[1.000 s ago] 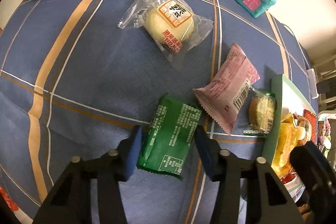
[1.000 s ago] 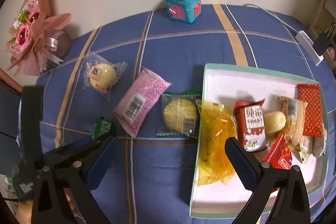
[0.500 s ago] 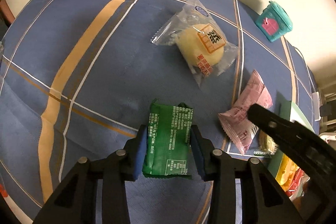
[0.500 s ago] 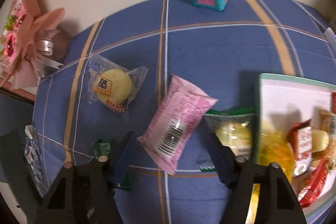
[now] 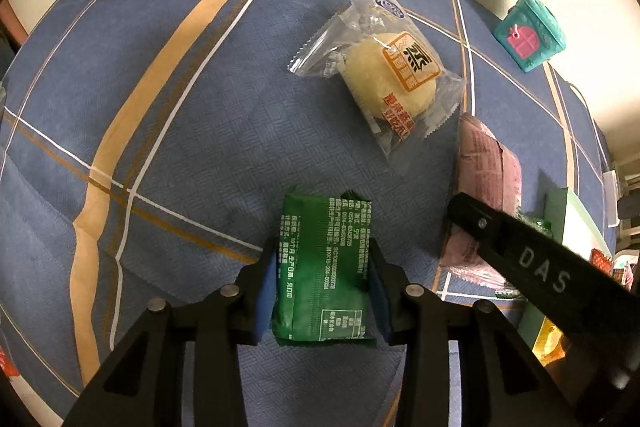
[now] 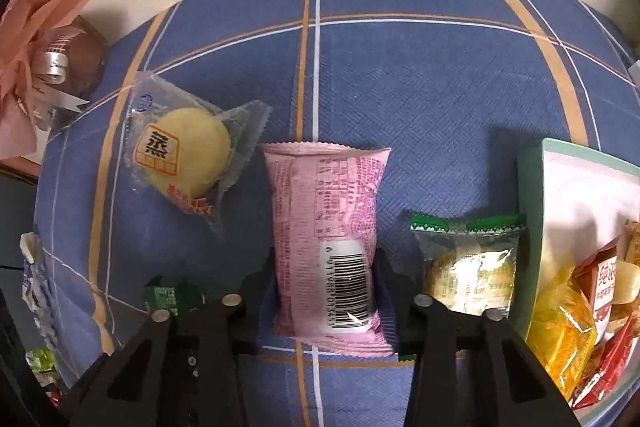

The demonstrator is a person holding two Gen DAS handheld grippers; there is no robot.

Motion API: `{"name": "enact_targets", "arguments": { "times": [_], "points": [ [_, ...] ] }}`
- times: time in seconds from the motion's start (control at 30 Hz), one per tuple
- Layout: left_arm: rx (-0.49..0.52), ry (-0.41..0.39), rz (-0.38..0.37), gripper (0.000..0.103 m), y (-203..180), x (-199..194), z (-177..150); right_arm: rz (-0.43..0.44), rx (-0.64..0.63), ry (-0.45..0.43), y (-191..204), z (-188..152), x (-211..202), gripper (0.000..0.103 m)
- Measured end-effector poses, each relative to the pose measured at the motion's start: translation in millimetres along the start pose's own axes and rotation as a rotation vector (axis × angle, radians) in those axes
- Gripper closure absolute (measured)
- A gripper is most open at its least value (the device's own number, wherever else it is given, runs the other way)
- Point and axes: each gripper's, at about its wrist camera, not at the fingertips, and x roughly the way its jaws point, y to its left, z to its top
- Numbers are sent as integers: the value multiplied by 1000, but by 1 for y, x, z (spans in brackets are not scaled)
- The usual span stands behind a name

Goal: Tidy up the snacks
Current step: 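Carry the green packet and pink bag over the white tray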

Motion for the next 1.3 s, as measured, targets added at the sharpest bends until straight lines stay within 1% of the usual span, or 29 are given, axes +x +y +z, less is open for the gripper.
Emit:
{"name": "enact_targets", "arguments": {
  "times": [0.13, 0.37, 0.47, 0.5, 0.6, 0.73, 0.8, 0.83, 1.03, 1.13, 1.3],
  "points": [
    [-16, -20, 1, 62, 10, -12, -4, 27, -14, -15, -3, -13, -9, 62],
    [-20, -73, 20, 62, 16, -49, -14, 80, -39, -84, -14, -44, -45, 63],
    [-21, -93, 22, 62, 13, -64, -21, 60, -64, -131, -20, -60, -63, 63],
    [-21, -99, 22, 62, 13, -69, -23, 55, -69, -138, -16, -60, -69, 63],
    [-19, -118, 20, 62, 9, -82, -32, 45, -82, -166, -19, -72, -83, 63],
    [-15, -139, -18, 62, 2, -91, -45, 13, -92, -202, -30, -85, -108, 63],
    [-7, -155, -30, 62, -4, -99, -50, 9, -95, -217, -29, -83, -121, 63],
    [3, -170, -29, 62, -9, -104, -51, 7, -98, -225, -31, -88, -128, 63],
    [69, -250, 4, 62, -37, -131, -62, 21, -77, -261, -50, -109, -155, 63],
    [95, -280, -6, 62, -51, -142, -66, 23, -53, -266, -62, -117, -161, 63],
    [124, -289, -48, 62, -74, -147, -72, 49, -2, -259, -89, -121, -167, 63]
  ]
}}
